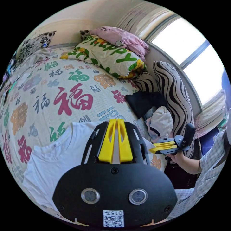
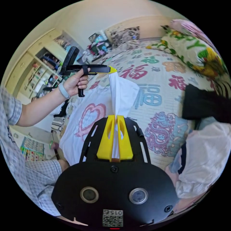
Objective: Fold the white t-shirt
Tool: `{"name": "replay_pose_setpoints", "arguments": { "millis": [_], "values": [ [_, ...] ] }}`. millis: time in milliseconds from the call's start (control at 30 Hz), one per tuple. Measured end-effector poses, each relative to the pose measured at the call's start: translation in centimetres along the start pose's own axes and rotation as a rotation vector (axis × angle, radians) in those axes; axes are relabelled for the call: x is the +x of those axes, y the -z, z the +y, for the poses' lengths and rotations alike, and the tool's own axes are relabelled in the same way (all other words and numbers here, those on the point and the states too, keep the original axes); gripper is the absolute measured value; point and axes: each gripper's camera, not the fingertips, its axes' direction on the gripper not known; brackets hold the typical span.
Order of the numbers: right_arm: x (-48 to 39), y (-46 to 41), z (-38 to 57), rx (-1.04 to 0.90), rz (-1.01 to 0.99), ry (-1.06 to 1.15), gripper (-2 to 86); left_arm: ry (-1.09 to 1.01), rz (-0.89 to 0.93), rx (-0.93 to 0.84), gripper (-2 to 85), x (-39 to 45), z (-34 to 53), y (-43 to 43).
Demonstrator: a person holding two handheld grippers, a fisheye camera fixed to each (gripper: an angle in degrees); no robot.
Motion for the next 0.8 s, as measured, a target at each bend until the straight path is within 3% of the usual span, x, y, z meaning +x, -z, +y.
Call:
{"name": "replay_pose_setpoints", "arguments": {
  "millis": [267, 333, 500, 600, 733, 800],
  "values": [
    [-4.0, -12.3, -0.2, -0.348, 0.004, 0.145, 3.6, 0.354, -0.099, -0.074, 2.1, -10.0, 11.7, 1.9],
    [-3.4, -12.7, 0.1, -0.353, -0.012, 0.139, 4.3, 0.393, -0.110, -0.025, 3.9, -10.7, 12.6, 3.0],
    [0.9, -11.8, -0.7, -0.185, -0.046, 0.003, 2.2, 0.256, -0.087, 0.079, 4.8, -9.1, 10.8, 5.6],
    [2.3, -15.4, -1.6, -0.208, -0.120, -0.021, 0.5, 0.153, 0.001, -0.063, 4.0, -8.3, 9.3, 2.7],
    [3.0, -21.2, -0.9, -0.379, -0.023, -0.029, -0.3, 0.145, -0.098, -0.258, 2.5, -9.6, 10.5, -0.9],
    [5.1, -21.4, 0.3, -0.324, -0.064, -0.130, -0.1, 0.161, -0.112, -0.269, 1.4, -10.5, 11.4, -0.8]
  ]
}}
